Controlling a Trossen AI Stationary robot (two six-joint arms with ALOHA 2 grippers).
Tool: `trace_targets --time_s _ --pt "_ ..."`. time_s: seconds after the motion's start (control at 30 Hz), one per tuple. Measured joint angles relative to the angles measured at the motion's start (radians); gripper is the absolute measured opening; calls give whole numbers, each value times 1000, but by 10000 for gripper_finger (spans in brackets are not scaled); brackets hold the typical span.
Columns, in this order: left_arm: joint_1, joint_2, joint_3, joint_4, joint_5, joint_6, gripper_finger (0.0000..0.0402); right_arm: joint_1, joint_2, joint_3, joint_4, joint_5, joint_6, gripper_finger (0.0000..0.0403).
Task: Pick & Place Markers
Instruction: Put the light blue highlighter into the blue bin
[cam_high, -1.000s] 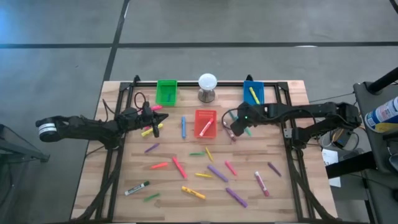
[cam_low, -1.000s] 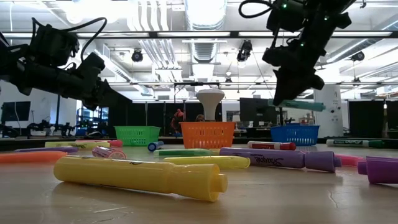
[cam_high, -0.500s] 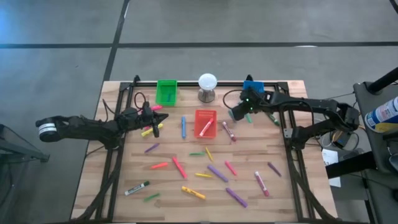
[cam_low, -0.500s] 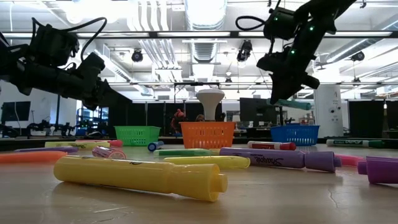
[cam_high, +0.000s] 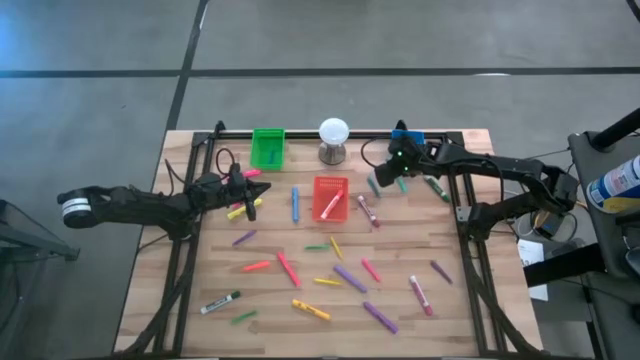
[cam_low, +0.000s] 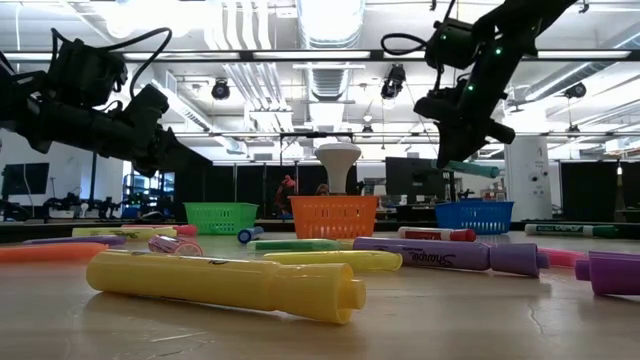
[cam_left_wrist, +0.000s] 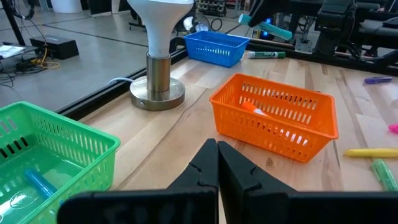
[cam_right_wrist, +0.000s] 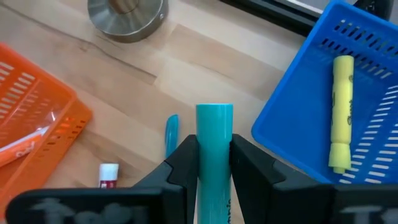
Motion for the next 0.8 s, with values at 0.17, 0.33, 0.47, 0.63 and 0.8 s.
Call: trace_targets --time_s 0.17,0.33,0.47,0.63,0.8 --pt "0 0 0 0 0 0 0 -26 0 0 22 0 4 77" --pt "0 0 0 0 0 9 0 -65 0 0 28 0 5 77" --pt "1 0 2 0 0 19 0 -112 0 0 58 0 -25 77" --pt "1 0 3 1 0 18 0 -160 17 0 141 -1 -67 77" --pt "1 0 3 1 0 13 0 -225 45 0 153 3 -95 77"
